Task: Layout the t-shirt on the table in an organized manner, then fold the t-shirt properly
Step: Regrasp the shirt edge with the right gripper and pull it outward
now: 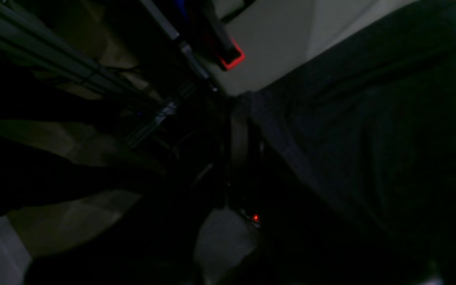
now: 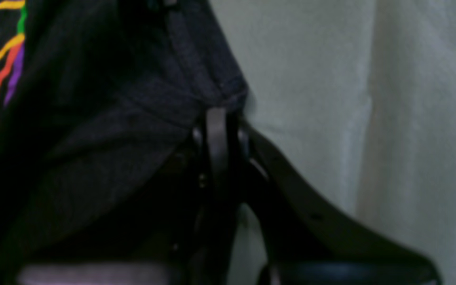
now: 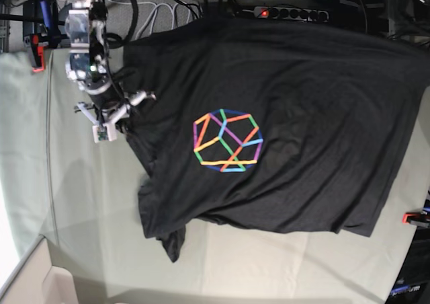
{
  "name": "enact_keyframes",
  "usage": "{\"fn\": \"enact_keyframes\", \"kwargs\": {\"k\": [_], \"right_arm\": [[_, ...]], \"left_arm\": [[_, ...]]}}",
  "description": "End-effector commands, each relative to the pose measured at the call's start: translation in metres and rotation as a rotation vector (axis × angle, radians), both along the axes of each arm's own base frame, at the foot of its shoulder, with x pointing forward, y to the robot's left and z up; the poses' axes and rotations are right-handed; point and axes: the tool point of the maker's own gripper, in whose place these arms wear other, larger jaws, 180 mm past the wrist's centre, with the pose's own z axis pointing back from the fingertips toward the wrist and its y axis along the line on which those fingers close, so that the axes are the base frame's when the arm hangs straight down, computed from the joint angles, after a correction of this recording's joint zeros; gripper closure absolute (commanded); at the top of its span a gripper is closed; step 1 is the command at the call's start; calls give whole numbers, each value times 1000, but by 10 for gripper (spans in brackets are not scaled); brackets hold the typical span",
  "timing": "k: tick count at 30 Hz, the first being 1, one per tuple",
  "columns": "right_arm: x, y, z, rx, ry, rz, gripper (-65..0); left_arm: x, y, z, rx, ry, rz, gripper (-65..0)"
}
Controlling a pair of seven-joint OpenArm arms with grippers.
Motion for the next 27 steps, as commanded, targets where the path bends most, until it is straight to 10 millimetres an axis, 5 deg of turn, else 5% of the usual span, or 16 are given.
{"fn": "enact_keyframes", "kwargs": {"k": [1, 8, 16, 22, 27], "right_arm": [[-3, -15, 12, -15, -41, -21, -5], [-31, -46, 14, -34, -22, -135, 0], [-48, -46, -3, -27, 33, -141, 0], [-42, -48, 1, -29, 16, -147, -233], [-45, -70, 4, -44, 7, -208, -408]], "left_arm": [[6, 8, 15, 45, -32, -4, -2], [16, 8, 20, 48, -60, -3, -1], [19, 9, 23, 56, -70, -4, -1], [18, 9, 23, 56, -69, -4, -1], [19, 9, 22, 53, -68, -7, -1]]}}
